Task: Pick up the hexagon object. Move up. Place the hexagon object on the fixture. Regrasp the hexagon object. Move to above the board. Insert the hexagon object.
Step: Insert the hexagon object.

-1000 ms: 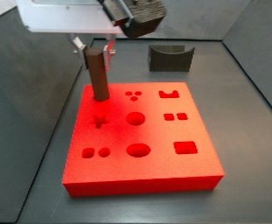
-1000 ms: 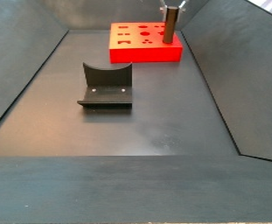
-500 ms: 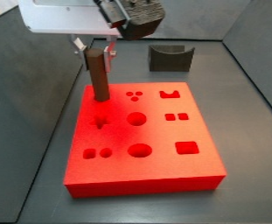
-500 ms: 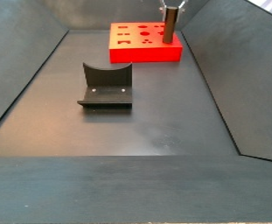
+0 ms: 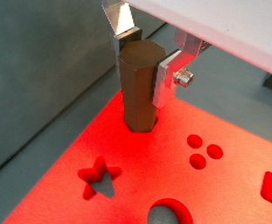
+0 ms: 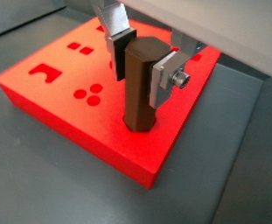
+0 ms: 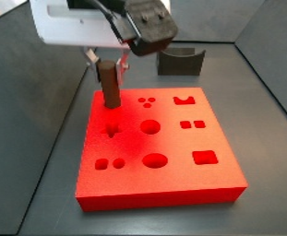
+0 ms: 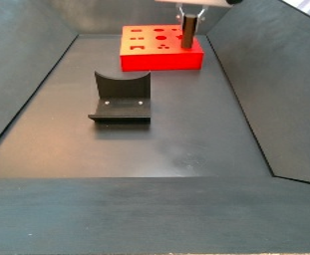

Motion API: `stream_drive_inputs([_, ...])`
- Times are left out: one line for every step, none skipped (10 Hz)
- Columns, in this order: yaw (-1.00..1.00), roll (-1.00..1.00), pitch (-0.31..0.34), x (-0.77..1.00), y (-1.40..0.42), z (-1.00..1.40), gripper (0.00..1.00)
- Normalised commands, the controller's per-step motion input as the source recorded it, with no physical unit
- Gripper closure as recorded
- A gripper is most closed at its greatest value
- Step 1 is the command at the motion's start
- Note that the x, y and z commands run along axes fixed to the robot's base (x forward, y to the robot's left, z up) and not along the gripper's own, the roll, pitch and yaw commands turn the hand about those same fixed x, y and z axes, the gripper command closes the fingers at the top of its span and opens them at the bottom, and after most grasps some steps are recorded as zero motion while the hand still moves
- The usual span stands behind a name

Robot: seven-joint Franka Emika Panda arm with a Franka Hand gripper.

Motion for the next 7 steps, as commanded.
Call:
stream_drive_inputs([0.00, -0.05, -0.024, 0.12, 0.00, -0.82, 1.00])
stream_drive_inputs([-0.06, 0.00, 0.000, 0.08, -0.01, -0.82, 1.00])
stream_drive_inputs([-0.06, 0.00, 0.000, 0.03, -0.04, -0.84, 1.00])
stream_drive_inputs([-0.06, 0.00, 0.000, 0.00, -0.01, -0.60, 1.00])
stream_drive_inputs([0.00, 0.00, -0.010, 0.00, 0.00, 0.00, 1.00])
stream_drive_inputs([0.00, 0.00, -0.009, 0.00, 0.00, 0.00, 1.00])
stream_drive_inputs([0.00, 0.00, 0.000, 0.00, 0.00, 0.00, 1.00])
